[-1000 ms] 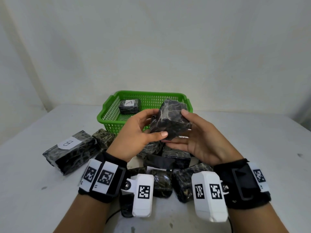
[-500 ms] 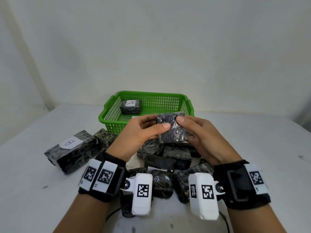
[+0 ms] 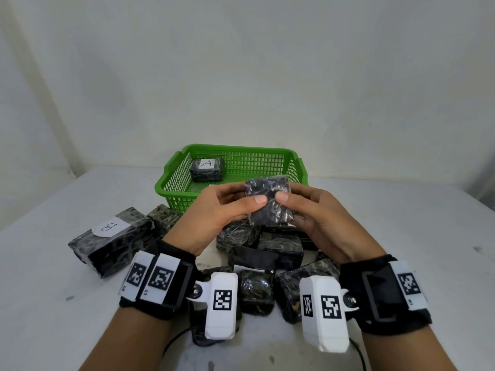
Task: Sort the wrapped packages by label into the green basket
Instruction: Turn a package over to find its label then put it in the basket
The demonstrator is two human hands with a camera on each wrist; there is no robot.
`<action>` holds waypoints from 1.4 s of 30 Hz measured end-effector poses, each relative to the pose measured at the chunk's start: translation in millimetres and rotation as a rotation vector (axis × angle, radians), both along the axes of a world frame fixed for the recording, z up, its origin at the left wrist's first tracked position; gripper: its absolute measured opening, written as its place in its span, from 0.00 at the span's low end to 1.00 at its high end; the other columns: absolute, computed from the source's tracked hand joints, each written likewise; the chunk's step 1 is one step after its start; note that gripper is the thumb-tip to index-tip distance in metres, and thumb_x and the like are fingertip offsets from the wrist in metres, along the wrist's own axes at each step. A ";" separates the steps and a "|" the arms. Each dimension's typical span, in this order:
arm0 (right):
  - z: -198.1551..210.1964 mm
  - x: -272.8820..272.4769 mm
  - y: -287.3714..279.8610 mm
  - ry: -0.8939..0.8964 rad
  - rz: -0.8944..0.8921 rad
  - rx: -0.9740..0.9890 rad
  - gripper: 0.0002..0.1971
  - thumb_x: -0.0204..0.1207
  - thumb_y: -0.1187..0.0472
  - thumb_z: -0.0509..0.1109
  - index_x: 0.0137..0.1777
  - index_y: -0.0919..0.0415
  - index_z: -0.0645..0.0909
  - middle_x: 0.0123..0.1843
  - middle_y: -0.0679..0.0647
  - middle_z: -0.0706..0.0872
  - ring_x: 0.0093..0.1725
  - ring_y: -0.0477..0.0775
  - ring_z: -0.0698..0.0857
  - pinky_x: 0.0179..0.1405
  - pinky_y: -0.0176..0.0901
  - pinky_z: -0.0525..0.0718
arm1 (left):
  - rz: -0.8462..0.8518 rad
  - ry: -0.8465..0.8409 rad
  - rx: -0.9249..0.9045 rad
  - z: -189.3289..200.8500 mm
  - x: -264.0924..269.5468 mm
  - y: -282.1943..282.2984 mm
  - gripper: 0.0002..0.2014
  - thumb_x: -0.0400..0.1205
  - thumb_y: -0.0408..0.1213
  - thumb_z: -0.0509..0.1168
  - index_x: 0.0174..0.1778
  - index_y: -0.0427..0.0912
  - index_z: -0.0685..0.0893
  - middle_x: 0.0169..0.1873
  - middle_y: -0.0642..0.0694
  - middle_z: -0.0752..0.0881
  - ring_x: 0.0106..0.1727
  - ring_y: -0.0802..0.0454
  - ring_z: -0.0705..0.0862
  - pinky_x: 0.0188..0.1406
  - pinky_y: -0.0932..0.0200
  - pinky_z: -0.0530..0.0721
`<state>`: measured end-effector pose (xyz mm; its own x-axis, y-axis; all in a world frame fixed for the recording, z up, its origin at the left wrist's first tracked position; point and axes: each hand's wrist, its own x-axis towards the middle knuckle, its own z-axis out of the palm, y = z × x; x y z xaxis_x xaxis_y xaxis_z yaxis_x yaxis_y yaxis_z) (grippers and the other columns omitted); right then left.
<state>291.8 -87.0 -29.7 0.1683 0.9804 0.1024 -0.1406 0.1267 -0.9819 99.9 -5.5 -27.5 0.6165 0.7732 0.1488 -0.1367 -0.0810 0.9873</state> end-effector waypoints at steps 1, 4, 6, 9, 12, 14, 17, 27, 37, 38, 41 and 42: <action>0.3 -0.2 -0.5 -0.005 -0.009 0.006 0.32 0.62 0.58 0.89 0.67 0.64 0.86 0.60 0.55 0.95 0.61 0.52 0.93 0.65 0.45 0.87 | -0.006 0.020 0.025 -0.7 -1.0 0.0 0.31 0.67 0.47 0.82 0.65 0.40 0.86 0.61 0.44 0.91 0.67 0.44 0.88 0.71 0.47 0.82; 0.2 0.4 -1.5 -0.054 -0.025 0.041 0.27 0.65 0.60 0.88 0.65 0.63 0.88 0.60 0.57 0.95 0.63 0.54 0.93 0.67 0.47 0.87 | -0.018 0.040 0.047 -0.4 -1.3 -0.1 0.39 0.61 0.51 0.85 0.68 0.41 0.85 0.63 0.45 0.90 0.68 0.47 0.87 0.76 0.42 0.77; -0.1 0.4 -0.8 -0.037 -0.021 0.037 0.29 0.66 0.61 0.83 0.69 0.65 0.85 0.64 0.59 0.93 0.66 0.57 0.92 0.69 0.49 0.88 | 0.012 0.017 0.052 -0.3 -1.8 1.0 0.38 0.60 0.46 0.84 0.67 0.41 0.84 0.61 0.45 0.91 0.66 0.48 0.88 0.73 0.44 0.81; 2.2 0.0 -2.7 -0.010 0.023 -0.014 0.30 0.69 0.55 0.79 0.71 0.66 0.84 0.66 0.61 0.92 0.64 0.57 0.92 0.66 0.46 0.90 | 0.071 0.015 0.125 -0.1 -3.7 2.8 0.41 0.57 0.43 0.84 0.69 0.43 0.82 0.62 0.48 0.90 0.67 0.51 0.87 0.71 0.50 0.83; 4.5 -0.9 -6.2 -0.038 0.089 -0.074 0.19 0.77 0.43 0.76 0.60 0.55 0.93 0.62 0.60 0.94 0.59 0.57 0.92 0.66 0.53 0.89 | 0.043 0.041 0.181 -1.3 -3.6 2.7 0.45 0.57 0.39 0.87 0.72 0.45 0.79 0.67 0.50 0.87 0.72 0.53 0.83 0.77 0.45 0.78; 5.3 -1.5 -6.8 -0.032 0.080 -0.088 0.20 0.76 0.45 0.74 0.59 0.57 0.93 0.60 0.62 0.94 0.55 0.59 0.92 0.62 0.55 0.89 | 0.005 0.068 0.206 -2.2 -3.3 2.0 0.46 0.58 0.36 0.87 0.74 0.47 0.77 0.70 0.51 0.84 0.75 0.53 0.80 0.78 0.42 0.76; 2.0 -1.0 -2.9 -0.049 0.022 -0.047 0.17 0.76 0.58 0.77 0.62 0.65 0.89 0.56 0.61 0.95 0.50 0.57 0.94 0.52 0.49 0.93 | -0.047 0.081 0.182 -0.5 -2.8 -1.5 0.46 0.61 0.40 0.85 0.77 0.52 0.75 0.73 0.54 0.82 0.76 0.55 0.79 0.75 0.46 0.79; 0.4 -3.4 -1.5 -0.221 -0.050 -0.006 0.40 0.60 0.45 0.90 0.74 0.49 0.84 0.68 0.52 0.91 0.65 0.53 0.92 0.73 0.58 0.85 | 0.127 0.008 0.228 1.8 -1.6 -2.1 0.32 0.68 0.24 0.81 0.69 0.44 0.83 0.62 0.47 0.90 0.65 0.52 0.88 0.68 0.52 0.84; 4.7 -3.9 -4.4 -0.041 -0.009 -0.033 0.30 0.69 0.55 0.83 0.70 0.68 0.85 0.61 0.60 0.94 0.63 0.60 0.93 0.62 0.48 0.91 | -0.028 0.160 0.266 -0.4 -2.3 -5.8 0.49 0.66 0.48 0.83 0.83 0.58 0.67 0.76 0.58 0.78 0.79 0.59 0.75 0.81 0.44 0.72; 4.6 -3.2 -3.5 -0.020 -0.015 -0.025 0.32 0.68 0.58 0.85 0.72 0.69 0.82 0.61 0.59 0.94 0.62 0.57 0.93 0.60 0.46 0.91 | -0.016 0.165 0.216 0.1 -0.6 -6.8 0.48 0.66 0.56 0.81 0.83 0.57 0.68 0.75 0.57 0.79 0.77 0.58 0.77 0.80 0.45 0.74; 4.4 -3.0 -3.5 0.012 0.020 0.009 0.30 0.69 0.60 0.83 0.70 0.70 0.84 0.63 0.62 0.93 0.63 0.59 0.92 0.61 0.47 0.92 | 0.024 0.101 0.088 0.6 4.9 -6.8 0.39 0.68 0.57 0.79 0.74 0.44 0.80 0.66 0.48 0.88 0.67 0.52 0.87 0.74 0.44 0.81; 5.0 -3.7 -4.2 0.010 0.036 0.011 0.28 0.69 0.59 0.80 0.69 0.70 0.85 0.63 0.64 0.93 0.64 0.61 0.92 0.63 0.49 0.92 | 0.034 0.088 0.081 1.0 5.5 -6.9 0.37 0.67 0.54 0.81 0.71 0.43 0.82 0.62 0.47 0.90 0.64 0.52 0.89 0.71 0.46 0.83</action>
